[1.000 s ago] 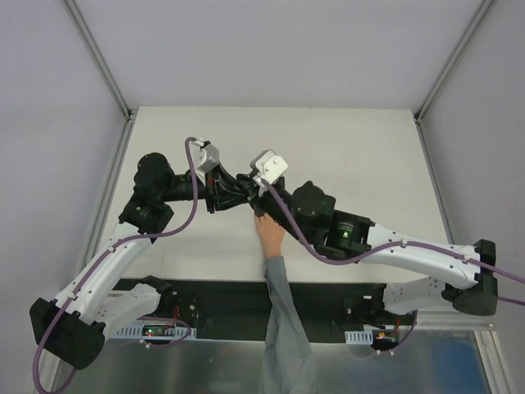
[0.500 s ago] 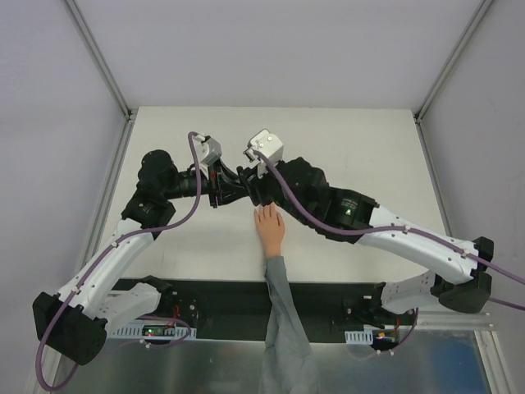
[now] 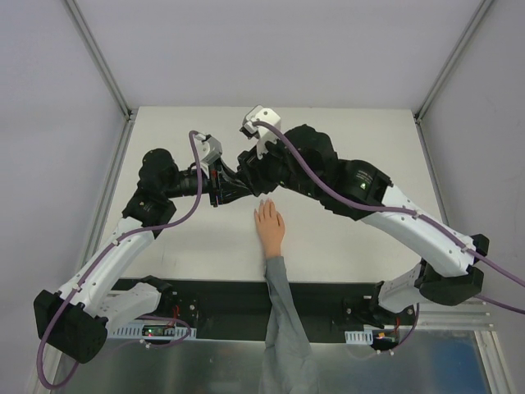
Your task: Paint the nails
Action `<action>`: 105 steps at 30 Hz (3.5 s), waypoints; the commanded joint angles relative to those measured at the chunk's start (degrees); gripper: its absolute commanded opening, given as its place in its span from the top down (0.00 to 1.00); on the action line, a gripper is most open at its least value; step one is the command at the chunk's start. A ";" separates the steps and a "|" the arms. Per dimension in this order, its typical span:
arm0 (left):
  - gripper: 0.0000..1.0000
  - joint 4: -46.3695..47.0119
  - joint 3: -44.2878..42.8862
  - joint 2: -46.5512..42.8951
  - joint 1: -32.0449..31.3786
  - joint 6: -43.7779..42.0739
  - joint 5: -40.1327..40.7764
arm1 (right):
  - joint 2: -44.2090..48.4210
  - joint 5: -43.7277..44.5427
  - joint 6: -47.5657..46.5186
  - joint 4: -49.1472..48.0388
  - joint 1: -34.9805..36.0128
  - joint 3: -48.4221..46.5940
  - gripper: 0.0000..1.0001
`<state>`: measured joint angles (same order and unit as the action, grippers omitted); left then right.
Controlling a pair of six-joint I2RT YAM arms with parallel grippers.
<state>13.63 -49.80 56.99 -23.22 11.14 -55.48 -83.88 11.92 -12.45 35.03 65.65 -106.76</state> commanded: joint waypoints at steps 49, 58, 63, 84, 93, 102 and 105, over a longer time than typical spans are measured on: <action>0.98 0.88 -2.23 -1.71 -1.21 -1.29 0.28 | -3.40 6.00 -1.97 -1.09 -0.34 0.58 1.00; 0.73 0.43 -2.14 -2.06 -1.21 -1.91 1.70 | -0.06 6.89 -1.18 -5.40 -0.78 6.04 1.00; 0.59 0.26 -2.23 -2.41 -1.21 -2.00 1.69 | 0.12 6.80 -1.09 -5.76 -1.05 6.39 1.00; 0.05 -2.20 -1.97 -4.35 -1.21 -4.02 9.24 | 8.11 11.45 2.86 -9.54 -3.50 17.46 1.00; 0.01 -5.18 -1.88 -5.40 -1.12 -3.32 24.87 | 15.14 14.88 7.70 -12.00 -7.02 27.04 1.00; 0.01 -13.36 -5.04 -4.87 -1.12 -4.46 47.74 | 23.22 29.89 19.11 -12.17 -12.38 39.07 1.00; 0.01 -13.36 -4.87 -5.40 -1.12 -4.28 50.73 | 25.85 37.55 26.05 -11.47 -16.24 45.99 1.00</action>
<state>1.23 -51.99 52.40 -24.05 7.77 -14.15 -62.04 36.86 3.33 24.64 53.10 -67.22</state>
